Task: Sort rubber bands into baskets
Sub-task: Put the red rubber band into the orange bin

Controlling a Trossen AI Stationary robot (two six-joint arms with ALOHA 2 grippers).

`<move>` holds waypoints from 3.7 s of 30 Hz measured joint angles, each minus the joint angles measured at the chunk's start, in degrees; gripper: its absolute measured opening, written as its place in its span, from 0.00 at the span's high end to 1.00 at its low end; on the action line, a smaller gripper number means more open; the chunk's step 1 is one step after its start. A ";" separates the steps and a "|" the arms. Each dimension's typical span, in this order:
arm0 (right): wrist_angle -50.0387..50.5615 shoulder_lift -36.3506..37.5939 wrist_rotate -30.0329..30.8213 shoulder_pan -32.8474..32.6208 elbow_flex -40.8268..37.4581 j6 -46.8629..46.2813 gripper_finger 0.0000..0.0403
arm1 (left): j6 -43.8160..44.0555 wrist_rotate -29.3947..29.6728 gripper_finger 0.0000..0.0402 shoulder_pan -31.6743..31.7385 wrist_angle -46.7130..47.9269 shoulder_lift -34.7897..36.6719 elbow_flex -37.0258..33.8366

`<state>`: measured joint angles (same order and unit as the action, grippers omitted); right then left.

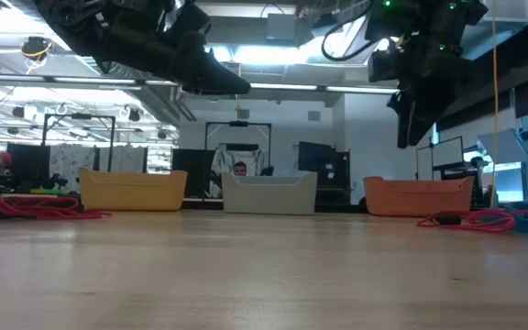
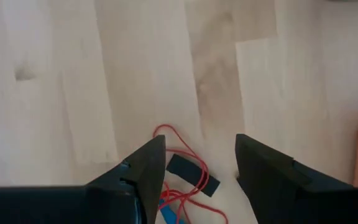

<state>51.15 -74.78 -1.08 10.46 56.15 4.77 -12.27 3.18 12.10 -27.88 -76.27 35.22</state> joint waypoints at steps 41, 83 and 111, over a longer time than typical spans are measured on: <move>-12.74 -11.54 -0.45 -1.20 -12.80 6.25 0.52 | 0.20 0.00 0.68 0.00 0.00 0.00 0.00; -15.02 -11.86 -5.61 -1.18 -11.95 7.51 0.99 | 0.13 0.00 0.68 0.00 0.00 0.00 0.03; -10.73 8.79 24.29 -1.07 -4.47 7.85 0.99 | 0.16 0.00 0.68 0.00 0.02 0.00 0.03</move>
<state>40.42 -66.00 23.21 9.39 51.68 12.62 -12.11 3.18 12.10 -27.86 -76.27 35.24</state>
